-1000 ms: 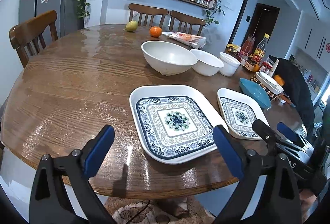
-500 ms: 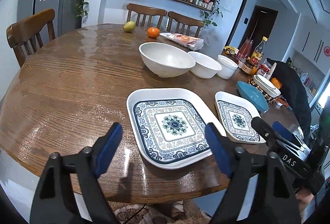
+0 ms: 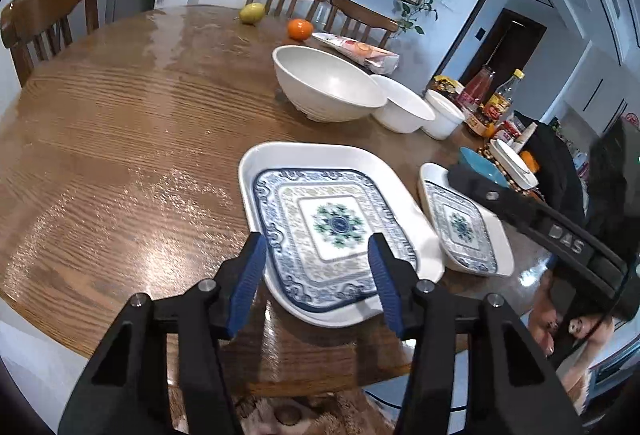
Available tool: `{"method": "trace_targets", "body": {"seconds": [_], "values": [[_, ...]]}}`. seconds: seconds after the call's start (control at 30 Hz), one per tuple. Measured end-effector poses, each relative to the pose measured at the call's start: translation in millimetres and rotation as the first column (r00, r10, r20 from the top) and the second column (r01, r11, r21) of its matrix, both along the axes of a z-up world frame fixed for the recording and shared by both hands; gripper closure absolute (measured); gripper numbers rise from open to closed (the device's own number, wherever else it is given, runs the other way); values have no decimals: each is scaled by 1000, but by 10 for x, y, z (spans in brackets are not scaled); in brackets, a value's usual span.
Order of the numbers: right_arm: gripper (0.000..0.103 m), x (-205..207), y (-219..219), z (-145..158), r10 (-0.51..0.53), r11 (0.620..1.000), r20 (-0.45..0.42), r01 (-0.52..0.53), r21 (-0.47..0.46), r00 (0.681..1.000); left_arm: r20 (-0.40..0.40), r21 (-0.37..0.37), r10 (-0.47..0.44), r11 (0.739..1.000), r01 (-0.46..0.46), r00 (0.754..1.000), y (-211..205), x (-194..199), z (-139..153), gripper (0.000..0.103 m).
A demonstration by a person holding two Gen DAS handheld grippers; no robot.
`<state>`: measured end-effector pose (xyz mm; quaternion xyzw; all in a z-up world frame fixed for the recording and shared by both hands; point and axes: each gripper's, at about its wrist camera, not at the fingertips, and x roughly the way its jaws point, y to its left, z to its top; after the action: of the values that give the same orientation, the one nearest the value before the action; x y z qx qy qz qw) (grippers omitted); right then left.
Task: Organize plates and bowls
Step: 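Close the left tool on the larger plate rim while the right tool grips the smaller plate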
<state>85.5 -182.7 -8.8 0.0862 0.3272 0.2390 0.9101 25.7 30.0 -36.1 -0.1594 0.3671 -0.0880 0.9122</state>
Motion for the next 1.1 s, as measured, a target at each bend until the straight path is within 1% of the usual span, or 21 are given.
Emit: {"method": "trace_targets", "body": {"seconds": [0.07,0.1,0.17,0.27,0.4,0.5,0.57,0.7,0.9,1.0,1.1], "values": [[65,114,88,-70,26,999,-40,-27,-17,999,-15,7,10,1000,-10,1000,14,27,-18,60],[65,198,146,-117,36,999,-65,-37,-27,997,-23,5,14,1000,-13,1000,24,42,-26,61],[65,260,174,-165,46,998,-82,-49,-28,996,-46,-10,13,1000,-14,999,61,68,-47,62],[65,337,242,-205,40,997,-101,-46,-58,994,-72,-10,18,1000,-19,997,79,117,-99,62],[65,411,341,-282,24,991,-107,-38,-126,994,-96,-26,16,1000,-18,995,106,170,-149,63],[65,439,356,-315,10,987,-115,-28,-158,993,-90,-15,22,1000,-24,996,101,195,-141,66],[65,460,368,-335,9,985,-125,-30,-169,992,-89,-13,22,1000,-23,996,118,214,-144,71],[65,480,403,-355,9,985,-137,-32,-167,991,-88,-2,45,999,-46,995,167,243,-144,72],[65,486,494,-383,36,990,-151,-57,-132,988,-87,30,128,992,-126,988,316,295,-123,72],[65,466,585,-389,52,988,-144,-72,-136,988,-94,39,158,987,-155,983,375,328,-112,72],[65,462,626,-398,60,988,-141,-79,-132,988,-93,45,168,985,-164,981,406,362,-94,72]]}}
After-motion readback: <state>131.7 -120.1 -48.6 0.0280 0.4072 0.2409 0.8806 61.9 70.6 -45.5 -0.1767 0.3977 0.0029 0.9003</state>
